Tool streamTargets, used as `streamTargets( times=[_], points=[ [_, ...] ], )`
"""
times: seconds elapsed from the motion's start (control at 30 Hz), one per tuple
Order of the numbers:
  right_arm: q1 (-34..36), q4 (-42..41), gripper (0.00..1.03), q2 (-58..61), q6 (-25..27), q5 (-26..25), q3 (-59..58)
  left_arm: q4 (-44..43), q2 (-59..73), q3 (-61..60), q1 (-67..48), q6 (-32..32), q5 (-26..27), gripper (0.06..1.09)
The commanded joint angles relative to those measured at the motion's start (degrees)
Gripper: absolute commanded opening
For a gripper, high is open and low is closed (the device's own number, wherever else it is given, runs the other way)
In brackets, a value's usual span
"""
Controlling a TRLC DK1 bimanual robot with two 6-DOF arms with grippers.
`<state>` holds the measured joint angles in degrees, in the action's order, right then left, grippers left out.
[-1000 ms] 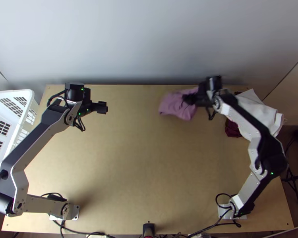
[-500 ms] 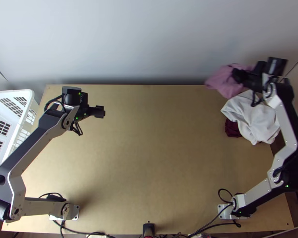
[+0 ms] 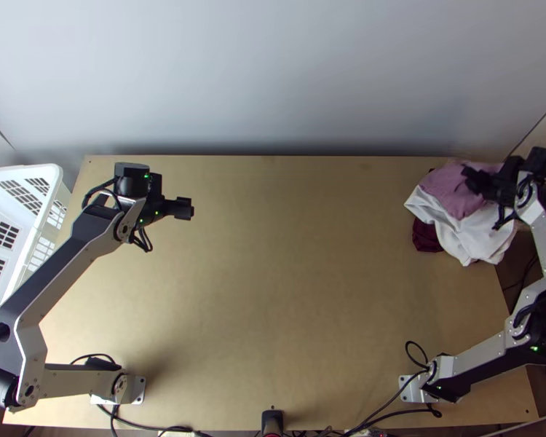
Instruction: Fold the t-shirt
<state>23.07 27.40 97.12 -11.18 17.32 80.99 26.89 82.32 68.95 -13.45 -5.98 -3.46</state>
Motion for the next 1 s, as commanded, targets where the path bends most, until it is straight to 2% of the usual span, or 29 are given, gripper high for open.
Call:
streamTargets(
  times=[0.0, 0.23, 0.47, 0.5, 0.57, 0.63, 0.67, 0.77, 0.97],
  points=[
    [2.59, -4.55, 0.03, 4.30, 7.14, -3.61, -7.87, 0.00, -0.76, -1.27, 0.27, 0.18, 0.30, 1.04],
    [6.81, -8.94, 0.03, 9.31, 12.06, -6.34, -8.31, 0.00, -2.34, -3.21, 2.03, 1.32, 0.65, 1.04],
    [8.66, -10.70, 0.05, 10.37, 13.20, -6.34, -8.39, -0.62, -3.40, -4.96, 2.29, 1.41, 0.74, 1.04],
    [8.22, -10.17, 0.16, 9.67, 13.11, -6.34, -8.83, -0.62, -3.57, -4.96, 2.29, 1.41, 0.74, 1.04],
    [6.90, -9.38, 0.46, 7.03, 12.94, -6.34, -10.41, -0.62, -3.84, -5.05, 2.47, 1.41, 0.74, 1.04],
    [5.76, -9.29, 0.81, 4.13, 12.41, -6.34, -11.65, -0.62, -4.19, -4.96, 2.64, 1.50, 0.74, 1.04],
    [5.32, -9.29, 0.93, 2.90, 11.71, -6.34, -11.82, -0.62, -4.28, -4.96, 2.99, 1.58, 0.74, 1.04],
    [4.53, -8.41, 0.99, 0.09, 10.74, -6.34, -11.56, -0.62, -4.45, -4.88, 3.78, 1.67, 1.27, 1.04],
    [4.53, -1.82, 0.99, -4.75, 11.62, -6.34, -9.27, -0.44, -5.95, -4.96, 4.05, 1.67, 1.71, 1.04]
  ],
)
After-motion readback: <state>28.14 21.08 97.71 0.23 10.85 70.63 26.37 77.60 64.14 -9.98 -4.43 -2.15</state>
